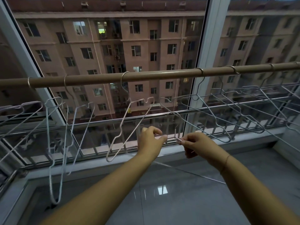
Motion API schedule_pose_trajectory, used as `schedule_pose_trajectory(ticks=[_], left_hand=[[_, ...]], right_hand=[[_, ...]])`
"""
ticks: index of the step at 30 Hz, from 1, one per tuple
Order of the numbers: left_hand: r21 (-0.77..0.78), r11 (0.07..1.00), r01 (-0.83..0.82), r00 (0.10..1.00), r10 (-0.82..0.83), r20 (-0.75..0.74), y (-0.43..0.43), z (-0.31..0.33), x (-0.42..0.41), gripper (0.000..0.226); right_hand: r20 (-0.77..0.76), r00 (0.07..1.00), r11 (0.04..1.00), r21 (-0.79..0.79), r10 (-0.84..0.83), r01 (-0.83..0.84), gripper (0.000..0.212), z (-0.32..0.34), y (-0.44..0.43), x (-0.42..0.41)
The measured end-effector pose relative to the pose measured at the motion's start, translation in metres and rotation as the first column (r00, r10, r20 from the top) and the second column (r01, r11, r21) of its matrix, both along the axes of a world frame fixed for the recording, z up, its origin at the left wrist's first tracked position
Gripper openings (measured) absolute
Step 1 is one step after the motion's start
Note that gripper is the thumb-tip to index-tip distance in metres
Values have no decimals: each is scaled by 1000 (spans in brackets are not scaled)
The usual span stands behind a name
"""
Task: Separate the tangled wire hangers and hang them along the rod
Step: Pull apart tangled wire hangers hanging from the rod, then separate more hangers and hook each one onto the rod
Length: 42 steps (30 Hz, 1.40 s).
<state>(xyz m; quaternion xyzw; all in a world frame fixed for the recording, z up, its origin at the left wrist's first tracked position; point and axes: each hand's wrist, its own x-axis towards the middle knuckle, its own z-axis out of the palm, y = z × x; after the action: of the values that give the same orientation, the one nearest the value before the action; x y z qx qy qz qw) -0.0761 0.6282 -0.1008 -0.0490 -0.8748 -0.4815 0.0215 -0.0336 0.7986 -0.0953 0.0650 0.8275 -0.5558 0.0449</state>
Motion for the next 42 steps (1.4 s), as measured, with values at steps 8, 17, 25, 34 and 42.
schedule_pose_trajectory(ticks=[8,17,25,34,42], left_hand=[[361,924,126,975,-183,127,34,30,14,20],[620,782,65,940,-256,224,44,72,12,13],[610,791,45,962,-198,186,29,111,-10,15],[540,839,-69,955,-101,278,25,111,-45,18],[521,849,-94,970,-41,241,21,91,-55,17]], right_hand=[[-115,990,982,-179,-86,65,18,41,-13,16],[-239,965,988,-137,-108,77,18,76,-21,33],[-283,955,993,-101,-94,68,21,106,-29,17],[-200,974,986,-143,-110,82,18,103,-45,-18],[-159,984,980,-192,-77,45,16,85,-43,-26]])
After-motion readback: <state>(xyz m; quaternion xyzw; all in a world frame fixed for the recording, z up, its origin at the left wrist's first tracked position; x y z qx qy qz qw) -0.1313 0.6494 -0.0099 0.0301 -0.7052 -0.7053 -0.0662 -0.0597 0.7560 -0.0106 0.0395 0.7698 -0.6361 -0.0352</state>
